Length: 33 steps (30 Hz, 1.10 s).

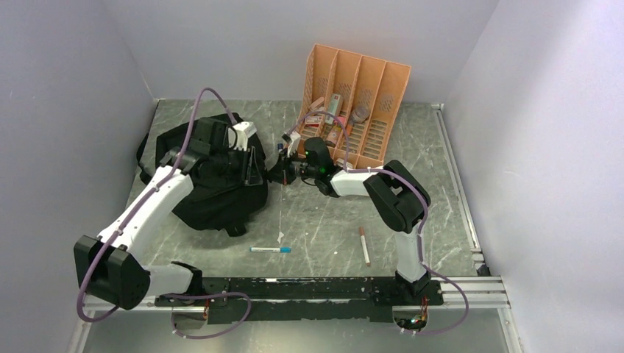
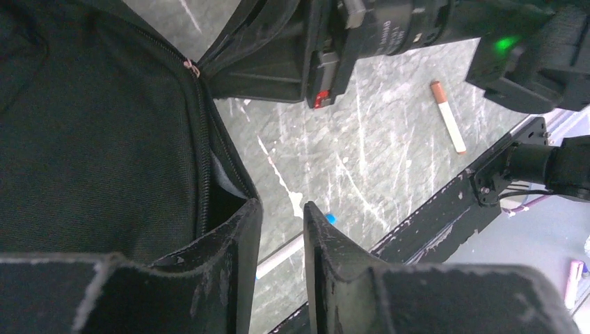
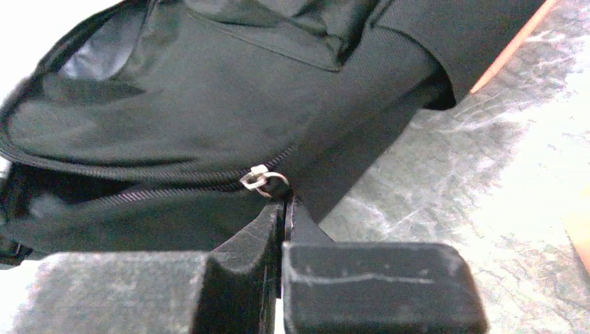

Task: Pack the student bag
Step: Zip the student bag at the center of the board.

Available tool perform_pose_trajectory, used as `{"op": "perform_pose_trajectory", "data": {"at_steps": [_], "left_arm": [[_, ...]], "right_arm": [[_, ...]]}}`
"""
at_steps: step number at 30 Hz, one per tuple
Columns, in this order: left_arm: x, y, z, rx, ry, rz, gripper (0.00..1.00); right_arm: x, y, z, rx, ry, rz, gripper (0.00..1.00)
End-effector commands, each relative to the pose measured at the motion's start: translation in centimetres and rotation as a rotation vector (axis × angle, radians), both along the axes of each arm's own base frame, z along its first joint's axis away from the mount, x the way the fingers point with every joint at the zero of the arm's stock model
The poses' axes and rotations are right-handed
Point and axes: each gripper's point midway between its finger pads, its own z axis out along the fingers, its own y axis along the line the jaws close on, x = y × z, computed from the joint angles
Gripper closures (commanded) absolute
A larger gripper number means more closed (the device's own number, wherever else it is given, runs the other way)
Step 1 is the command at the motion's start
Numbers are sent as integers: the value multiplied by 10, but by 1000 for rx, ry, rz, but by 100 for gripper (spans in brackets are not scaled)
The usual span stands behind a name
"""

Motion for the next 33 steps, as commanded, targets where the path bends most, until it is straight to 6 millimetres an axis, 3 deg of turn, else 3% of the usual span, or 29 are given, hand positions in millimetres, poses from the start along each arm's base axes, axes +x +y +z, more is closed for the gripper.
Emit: {"op": "perform_pose_trajectory", "data": {"at_steps": [1,3,7,14,21,26,33], "left_arm": [[3,-12,40,-82,-97,-47,64],[0,-10,26,-56,-51,-54,65],[4,21,-8,128,17,49,67],[26,27,11,126,-120,136,59],[71,65,3,289,-140,439,54],[110,54,3,195,-124,605,37],[150,18,-37,60,-13,621,36]], "right_arm": [[-2,0,9,12,-21,3,100],[-3,0,8,11,-17,4,100],[-2,0,5,1,-14,1,100],[-3,1,6,8,-6,4,100],[-5,1,13,19,-31,7,100],[-6,-2,23,39,-96,-10,100],[-10,-4,58,102,-173,-13,100]]}}
